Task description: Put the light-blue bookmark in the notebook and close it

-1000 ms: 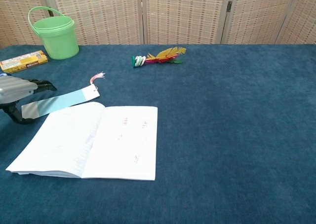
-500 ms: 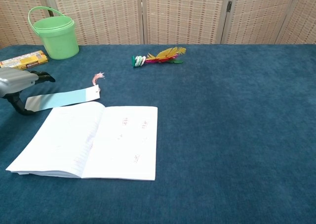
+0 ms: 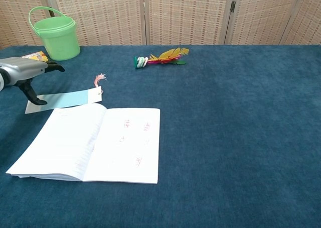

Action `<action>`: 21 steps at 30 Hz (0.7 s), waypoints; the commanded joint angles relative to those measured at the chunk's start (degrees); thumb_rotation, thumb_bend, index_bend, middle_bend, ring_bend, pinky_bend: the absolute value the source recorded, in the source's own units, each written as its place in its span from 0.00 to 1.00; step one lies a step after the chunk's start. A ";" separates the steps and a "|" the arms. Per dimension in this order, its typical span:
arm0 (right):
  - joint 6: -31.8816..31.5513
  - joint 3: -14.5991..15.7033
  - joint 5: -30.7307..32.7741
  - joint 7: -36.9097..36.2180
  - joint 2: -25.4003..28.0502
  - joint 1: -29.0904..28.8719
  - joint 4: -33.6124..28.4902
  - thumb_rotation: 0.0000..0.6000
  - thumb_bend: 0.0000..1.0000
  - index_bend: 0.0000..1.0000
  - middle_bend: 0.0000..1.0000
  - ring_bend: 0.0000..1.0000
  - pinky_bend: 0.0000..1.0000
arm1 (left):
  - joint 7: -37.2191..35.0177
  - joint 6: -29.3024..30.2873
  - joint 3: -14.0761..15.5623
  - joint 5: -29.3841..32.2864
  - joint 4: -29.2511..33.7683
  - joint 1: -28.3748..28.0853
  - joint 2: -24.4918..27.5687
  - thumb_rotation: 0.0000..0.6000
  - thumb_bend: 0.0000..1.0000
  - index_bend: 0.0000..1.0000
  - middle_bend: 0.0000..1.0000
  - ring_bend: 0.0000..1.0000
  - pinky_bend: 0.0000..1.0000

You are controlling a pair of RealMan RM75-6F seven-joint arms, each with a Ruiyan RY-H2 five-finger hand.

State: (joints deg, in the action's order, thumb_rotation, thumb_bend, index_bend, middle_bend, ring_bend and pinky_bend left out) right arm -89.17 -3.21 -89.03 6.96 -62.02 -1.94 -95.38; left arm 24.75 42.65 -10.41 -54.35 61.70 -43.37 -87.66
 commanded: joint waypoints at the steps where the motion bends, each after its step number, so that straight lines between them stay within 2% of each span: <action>1: 0.11 0.03 -0.09 -0.14 -0.02 -0.07 0.16 1.00 0.19 0.13 0.21 0.15 0.24 | 1.28 -2.44 0.66 1.88 3.32 -0.97 2.14 1.00 0.26 0.12 0.00 0.00 0.14; 12: 0.61 -0.12 0.48 -0.70 -0.12 -0.18 0.74 1.00 0.19 0.13 0.21 0.15 0.24 | 6.81 -5.17 2.81 12.31 1.78 -3.53 2.19 1.00 0.26 0.16 0.00 0.00 0.14; 21: 1.57 -0.33 0.47 -0.74 -0.31 -0.93 0.93 1.00 0.19 0.13 0.21 0.15 0.24 | 6.84 -5.66 4.74 15.50 2.24 -4.11 3.06 1.00 0.26 0.17 0.00 0.00 0.14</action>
State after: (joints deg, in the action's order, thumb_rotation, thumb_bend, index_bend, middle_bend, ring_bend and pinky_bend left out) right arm -87.60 -3.54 -88.56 6.23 -62.33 -2.87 -94.45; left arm 31.54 36.90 -5.78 -38.99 64.03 -47.39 -84.56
